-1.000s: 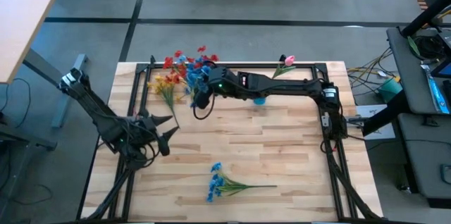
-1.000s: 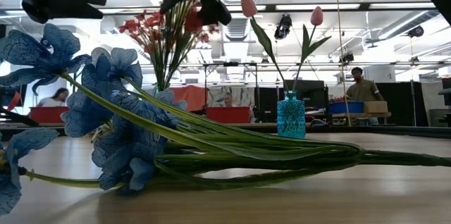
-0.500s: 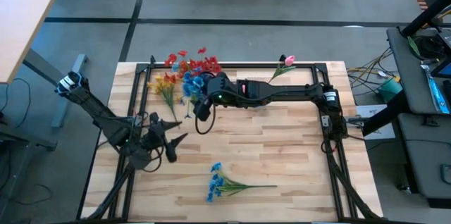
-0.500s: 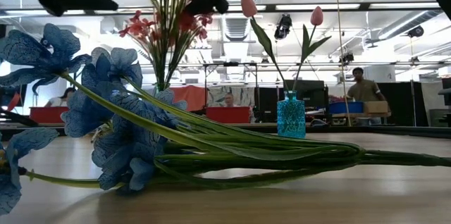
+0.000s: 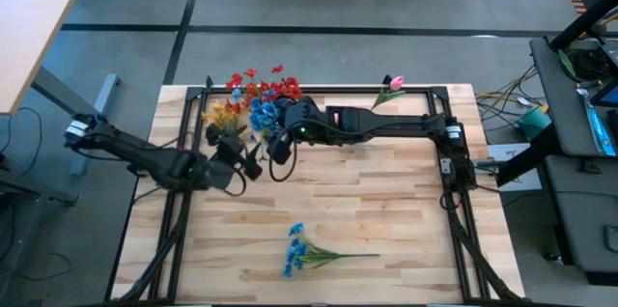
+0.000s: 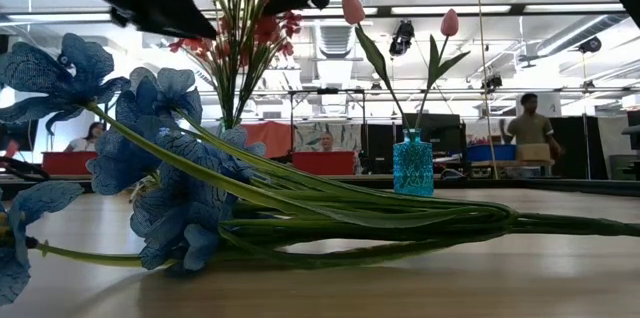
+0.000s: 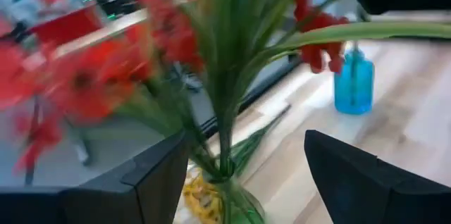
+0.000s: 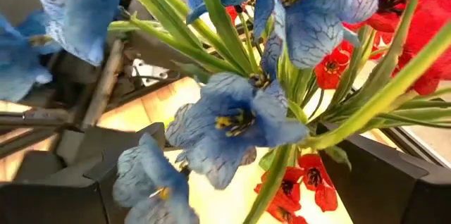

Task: Sort flowers into vase by color
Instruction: Put the right blue flowers into the green vase

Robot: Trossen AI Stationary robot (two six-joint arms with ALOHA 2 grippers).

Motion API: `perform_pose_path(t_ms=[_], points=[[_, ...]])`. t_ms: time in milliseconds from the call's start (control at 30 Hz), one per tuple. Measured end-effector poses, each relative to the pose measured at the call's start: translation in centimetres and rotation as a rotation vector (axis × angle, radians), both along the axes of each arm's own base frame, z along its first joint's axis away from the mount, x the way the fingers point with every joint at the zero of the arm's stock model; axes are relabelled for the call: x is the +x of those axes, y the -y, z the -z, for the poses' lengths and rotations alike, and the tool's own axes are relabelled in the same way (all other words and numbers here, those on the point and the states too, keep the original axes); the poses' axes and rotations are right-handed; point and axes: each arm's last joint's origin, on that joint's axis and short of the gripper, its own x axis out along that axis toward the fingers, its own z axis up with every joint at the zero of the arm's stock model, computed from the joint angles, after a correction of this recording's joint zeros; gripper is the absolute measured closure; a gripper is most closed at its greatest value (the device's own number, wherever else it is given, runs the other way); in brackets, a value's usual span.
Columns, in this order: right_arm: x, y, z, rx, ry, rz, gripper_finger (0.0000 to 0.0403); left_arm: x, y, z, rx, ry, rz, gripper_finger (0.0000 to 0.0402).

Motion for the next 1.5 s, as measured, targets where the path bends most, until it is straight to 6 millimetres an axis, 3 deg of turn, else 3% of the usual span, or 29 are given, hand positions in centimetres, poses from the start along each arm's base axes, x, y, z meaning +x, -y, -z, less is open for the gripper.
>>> perform_pose_path(t_ms=[133,367,633,1000,1233,1433,1500], points=[[-0.2,-0.3,-0.4,-0.011,-0.015,-0.015,0.0042,1.5,-0.7,0.4,0.079,-0.088,0.204,0.0135],[-0.3,-1.0,-0.8,-0.025,-0.027,-0.039,0.0042,0.8,-2.0,1.6,0.166,0.056,0.011,0.0135],[-0.3,-1.2,-0.8,-0.032,-0.03,-0.047,0.0042,0.3,-3.7,2.0,0.282,0.167,0.082,0.0144],[-0.2,-1.5,-0.9,-0.028,-0.013,-0.05,0.0042,2.4,-6.0,2.2,0.297,0.123,0.092,0.0197],[-0.8,-2.4,-1.6,-0.027,-0.011,-0.07,0.0042,3.4,-6.2,2.7,0.284,0.09,0.049,0.028],[-2.5,-3.7,-3.7,-0.025,0.009,-0.099,0.0042,3.3,-6.3,3.1,0.243,0.12,-0.005,0.0383],[-3.0,-4.1,-4.3,-0.026,0.018,-0.109,0.0042,3.1,-6.3,2.9,0.231,0.143,-0.011,0.0394]])
